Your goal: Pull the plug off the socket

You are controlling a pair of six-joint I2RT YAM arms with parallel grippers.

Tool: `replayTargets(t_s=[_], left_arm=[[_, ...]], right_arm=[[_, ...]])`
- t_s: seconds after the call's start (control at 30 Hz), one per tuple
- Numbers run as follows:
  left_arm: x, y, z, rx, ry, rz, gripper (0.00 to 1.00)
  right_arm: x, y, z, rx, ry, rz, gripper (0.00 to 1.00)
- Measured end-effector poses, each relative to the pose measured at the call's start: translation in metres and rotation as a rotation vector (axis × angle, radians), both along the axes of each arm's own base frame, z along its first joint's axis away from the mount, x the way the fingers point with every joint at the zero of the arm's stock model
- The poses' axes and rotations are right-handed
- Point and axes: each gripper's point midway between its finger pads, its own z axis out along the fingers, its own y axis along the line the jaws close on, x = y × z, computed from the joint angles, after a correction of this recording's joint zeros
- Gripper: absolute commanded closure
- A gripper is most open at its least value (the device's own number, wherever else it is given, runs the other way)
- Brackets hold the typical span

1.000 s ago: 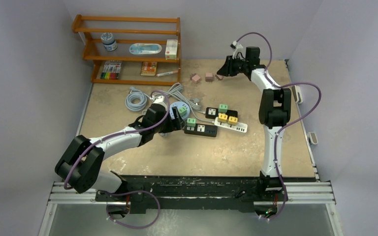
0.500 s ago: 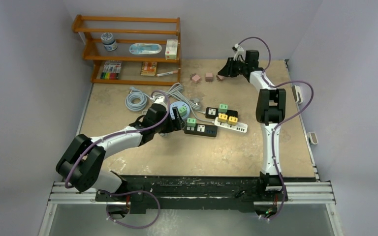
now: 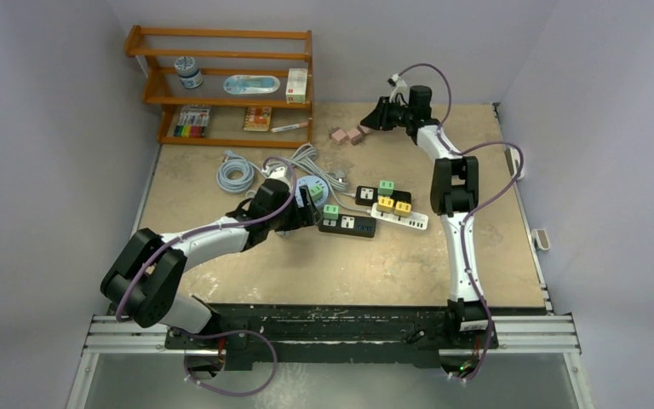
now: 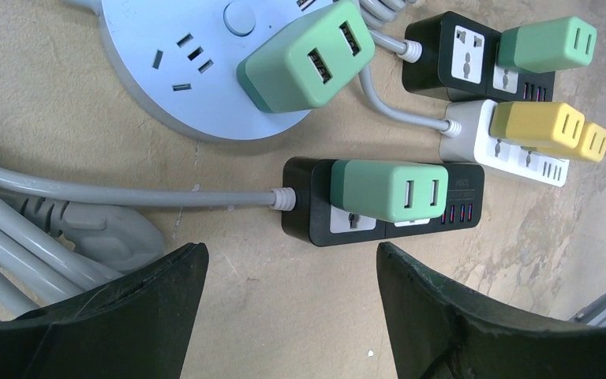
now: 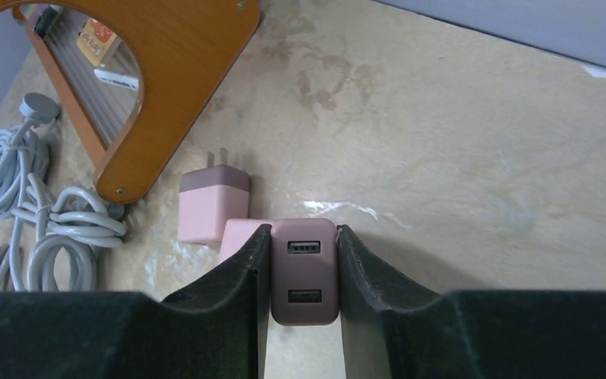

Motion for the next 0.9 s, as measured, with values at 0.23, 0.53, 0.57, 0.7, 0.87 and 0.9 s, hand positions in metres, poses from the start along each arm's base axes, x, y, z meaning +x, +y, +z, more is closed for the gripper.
replayTargets(t_s=[0.23, 0.53, 0.57, 0.7, 0.87, 0.9], left_arm=[[0.000, 0.000, 0.000, 0.001, 0.002, -0.001, 0.22], [0.001, -0.001, 0.003, -0.002, -0.004, -0.001, 0.22], [0.002, -0.001, 0.003, -0.003, -0.004, -0.001, 0.22], [0.002, -0.002, 0.004, -0.004, -0.006, 0.000, 0.22], [0.002, -0.001, 0.004, -0.003, -0.005, 0.000, 0.22], [0.002, -0.001, 0.004, -0.003, -0.006, 0.001, 0.22]], right_arm=[[-0.010, 0.019, -0.012, 0.004, 0.026, 0.025, 0.26], [-0.017, -0.001, 0.004, -0.054, 0.007, -0.048, 0.22], [-0.016, -0.005, 0.009, -0.064, -0.007, -0.064, 0.21], [-0.007, -0.018, 0.032, -0.104, -0.086, -0.120, 0.23], [0.001, -0.027, 0.037, -0.145, -0.128, -0.155, 0.40], [0.000, -0.028, 0.034, -0.150, -0.124, -0.155, 0.44]])
